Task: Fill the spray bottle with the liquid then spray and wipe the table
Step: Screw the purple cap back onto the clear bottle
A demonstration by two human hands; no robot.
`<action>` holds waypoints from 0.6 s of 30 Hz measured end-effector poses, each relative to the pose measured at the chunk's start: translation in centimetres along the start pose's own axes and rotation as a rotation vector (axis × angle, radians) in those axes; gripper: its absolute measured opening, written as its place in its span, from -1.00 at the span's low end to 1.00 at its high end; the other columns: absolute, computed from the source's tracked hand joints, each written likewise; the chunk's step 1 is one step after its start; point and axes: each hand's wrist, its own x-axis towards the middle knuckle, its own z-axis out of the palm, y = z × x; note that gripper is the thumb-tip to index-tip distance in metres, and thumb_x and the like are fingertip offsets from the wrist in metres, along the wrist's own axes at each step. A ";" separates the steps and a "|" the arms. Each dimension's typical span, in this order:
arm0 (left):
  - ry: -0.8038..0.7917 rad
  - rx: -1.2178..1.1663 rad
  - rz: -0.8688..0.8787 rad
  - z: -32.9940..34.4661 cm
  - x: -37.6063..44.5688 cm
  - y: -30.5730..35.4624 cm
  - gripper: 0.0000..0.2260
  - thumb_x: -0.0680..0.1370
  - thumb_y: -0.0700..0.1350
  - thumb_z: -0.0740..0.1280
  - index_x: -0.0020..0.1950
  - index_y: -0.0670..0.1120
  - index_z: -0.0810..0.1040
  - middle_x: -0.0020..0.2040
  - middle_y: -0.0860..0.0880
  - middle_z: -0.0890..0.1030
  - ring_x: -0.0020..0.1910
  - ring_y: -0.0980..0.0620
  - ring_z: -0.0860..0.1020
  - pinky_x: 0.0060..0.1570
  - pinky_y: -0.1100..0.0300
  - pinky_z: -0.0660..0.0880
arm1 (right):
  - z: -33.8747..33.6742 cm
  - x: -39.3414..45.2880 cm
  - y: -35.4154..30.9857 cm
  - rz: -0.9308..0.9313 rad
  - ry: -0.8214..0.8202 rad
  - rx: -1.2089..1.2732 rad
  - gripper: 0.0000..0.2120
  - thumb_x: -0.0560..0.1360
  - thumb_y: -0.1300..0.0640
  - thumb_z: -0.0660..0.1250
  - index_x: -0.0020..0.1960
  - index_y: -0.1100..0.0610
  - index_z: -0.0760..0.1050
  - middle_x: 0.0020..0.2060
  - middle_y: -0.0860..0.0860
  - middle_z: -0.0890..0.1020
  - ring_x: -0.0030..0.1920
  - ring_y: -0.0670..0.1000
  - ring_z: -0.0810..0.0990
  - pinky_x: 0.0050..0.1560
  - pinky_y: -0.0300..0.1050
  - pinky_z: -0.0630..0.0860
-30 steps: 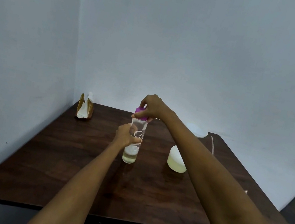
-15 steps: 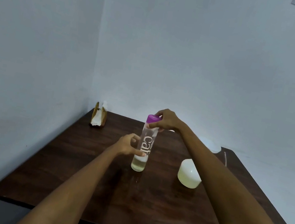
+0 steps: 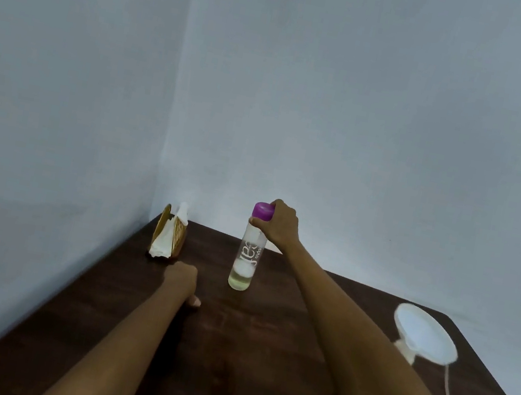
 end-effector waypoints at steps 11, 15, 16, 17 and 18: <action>-0.118 0.170 -0.060 -1.5 6.4 1.7 -0.26 0.39 0.01 0.50 0.46 -0.19 0.26 0.40 -0.15 0.38 0.36 -0.09 0.43 0.26 0.14 0.43 | 3.1 9.6 0.9 0.011 -0.020 -0.076 -0.47 0.42 0.00 0.43 0.23 0.31 0.42 0.18 0.20 0.54 0.20 0.16 0.51 0.12 -0.07 0.44; -0.076 0.144 -0.060 -1.4 6.5 1.9 -0.47 0.53 -0.08 0.37 0.44 -0.20 0.30 0.38 -0.15 0.40 0.34 -0.07 0.44 0.21 0.19 0.46 | 3.4 10.5 1.1 0.024 -0.035 -0.045 -0.47 0.41 0.00 0.45 0.22 0.31 0.42 0.16 0.20 0.54 0.17 0.16 0.53 0.12 -0.03 0.49; -0.067 0.140 -0.061 -1.4 6.5 2.0 -0.49 0.54 -0.09 0.35 0.43 -0.21 0.31 0.38 -0.15 0.40 0.34 -0.06 0.45 0.20 0.20 0.46 | 3.4 10.5 1.2 0.026 -0.039 -0.037 -0.47 0.40 0.01 0.45 0.22 0.31 0.43 0.16 0.20 0.54 0.16 0.17 0.54 0.12 -0.01 0.51; -0.064 0.138 -0.062 -1.4 6.4 2.0 -0.50 0.54 -0.10 0.35 0.43 -0.21 0.31 0.38 -0.14 0.41 0.34 -0.06 0.46 0.20 0.21 0.46 | 3.3 10.3 1.3 0.030 -0.041 -0.029 -0.47 0.40 0.01 0.46 0.21 0.31 0.43 0.16 0.20 0.54 0.16 0.17 0.54 0.13 0.01 0.54; -0.061 0.135 -0.065 -1.4 6.3 2.1 -0.50 0.54 -0.10 0.35 0.43 -0.20 0.32 0.37 -0.14 0.42 0.33 -0.05 0.46 0.19 0.21 0.46 | 3.2 10.2 1.4 0.033 -0.040 -0.020 -0.47 0.40 0.01 0.46 0.21 0.31 0.43 0.16 0.20 0.53 0.16 0.16 0.53 0.14 0.02 0.54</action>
